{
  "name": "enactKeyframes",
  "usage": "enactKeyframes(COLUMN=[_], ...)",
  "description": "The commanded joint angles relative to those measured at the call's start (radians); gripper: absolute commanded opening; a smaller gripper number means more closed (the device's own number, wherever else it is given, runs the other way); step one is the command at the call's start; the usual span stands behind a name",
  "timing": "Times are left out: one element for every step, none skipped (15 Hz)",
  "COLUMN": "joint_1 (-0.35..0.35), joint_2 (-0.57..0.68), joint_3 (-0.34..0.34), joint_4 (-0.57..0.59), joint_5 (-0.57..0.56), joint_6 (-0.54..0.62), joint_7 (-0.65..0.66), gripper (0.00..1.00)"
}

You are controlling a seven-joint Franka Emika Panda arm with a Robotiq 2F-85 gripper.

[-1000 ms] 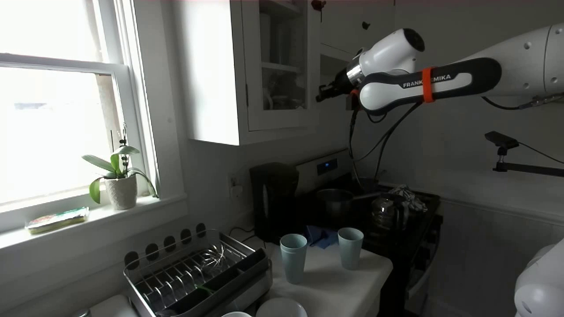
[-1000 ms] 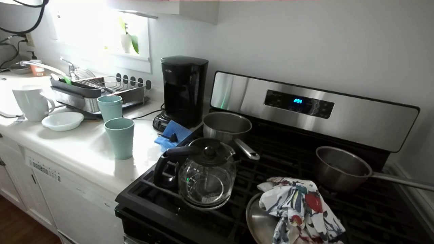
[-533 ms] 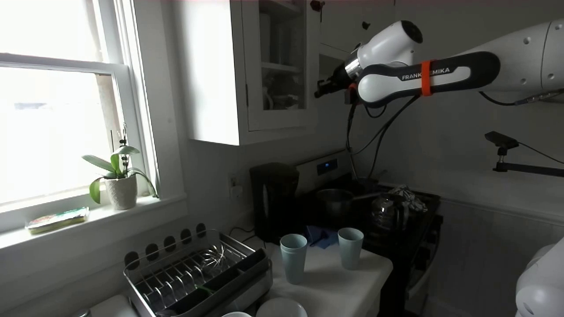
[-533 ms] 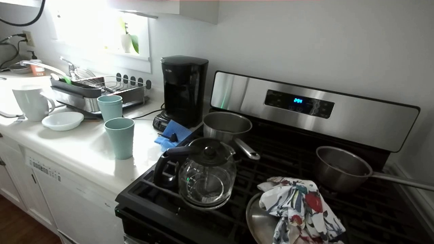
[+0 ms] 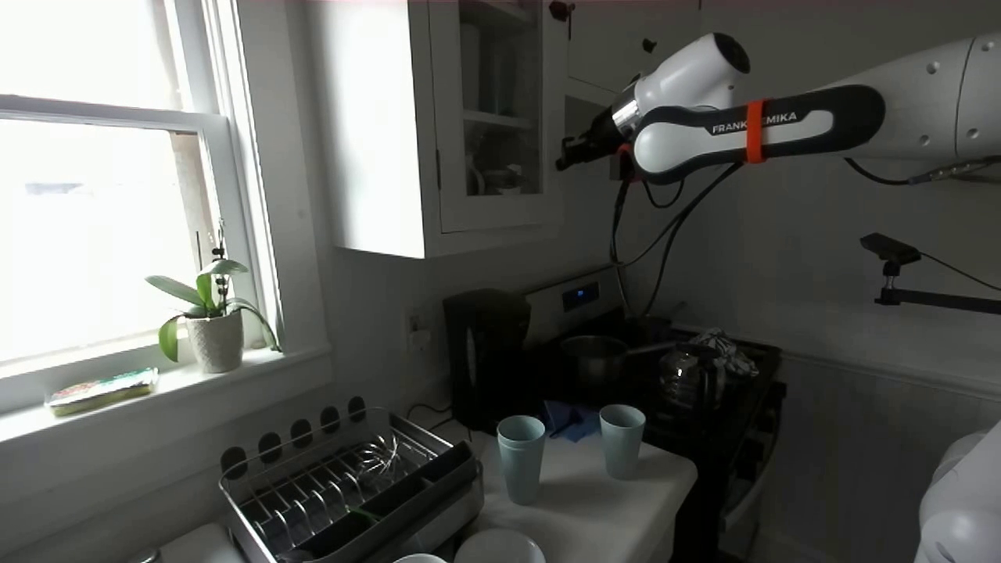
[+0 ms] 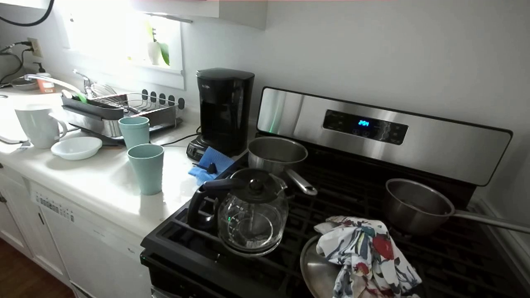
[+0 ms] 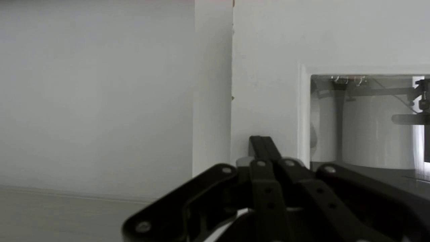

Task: Open the top left cabinet door, pick up a light blue cup from the cabinet and put it on the kitchen counter, close the cabinet door

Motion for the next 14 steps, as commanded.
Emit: enactKeyframes(joint_1=[0.027, 0.035, 0.033, 0.034, 0.033, 0.043, 0.042, 0.044, 0.060, 0.061, 0.066, 0.070, 0.070, 0.070], joint_2=[0.057, 0.062, 0.072, 0.082, 0.092, 0.095, 0.096, 0.097, 0.091, 0.077, 0.065, 0.047, 0.025, 0.007], joint_3=[-0.019, -0.022, -0.022, -0.025, -0.026, -0.032, -0.032, -0.033, -0.042, -0.044, -0.049, -0.053, -0.056, -0.060], joint_4=[0.061, 0.065, 0.075, 0.087, 0.097, 0.101, 0.104, 0.108, 0.107, 0.098, 0.093, 0.086, 0.079, 0.075], joint_5=[0.042, 0.050, 0.045, 0.049, 0.051, 0.064, 0.066, 0.071, 0.096, 0.105, 0.116, 0.126, 0.130, 0.132], joint_6=[0.009, 0.010, 0.014, 0.007, 0.001, -0.002, -0.006, -0.011, -0.030, -0.046, -0.061, -0.081, -0.106, -0.129], joint_7=[-0.030, -0.037, -0.040, -0.043, -0.040, -0.048, -0.048, -0.049, -0.062, -0.062, -0.070, -0.078, -0.082, -0.088], gripper=[0.00, 0.00, 0.00, 0.00, 0.00, 0.00, 0.00, 0.00, 0.00, 0.00, 0.00, 0.00, 0.00, 0.00])
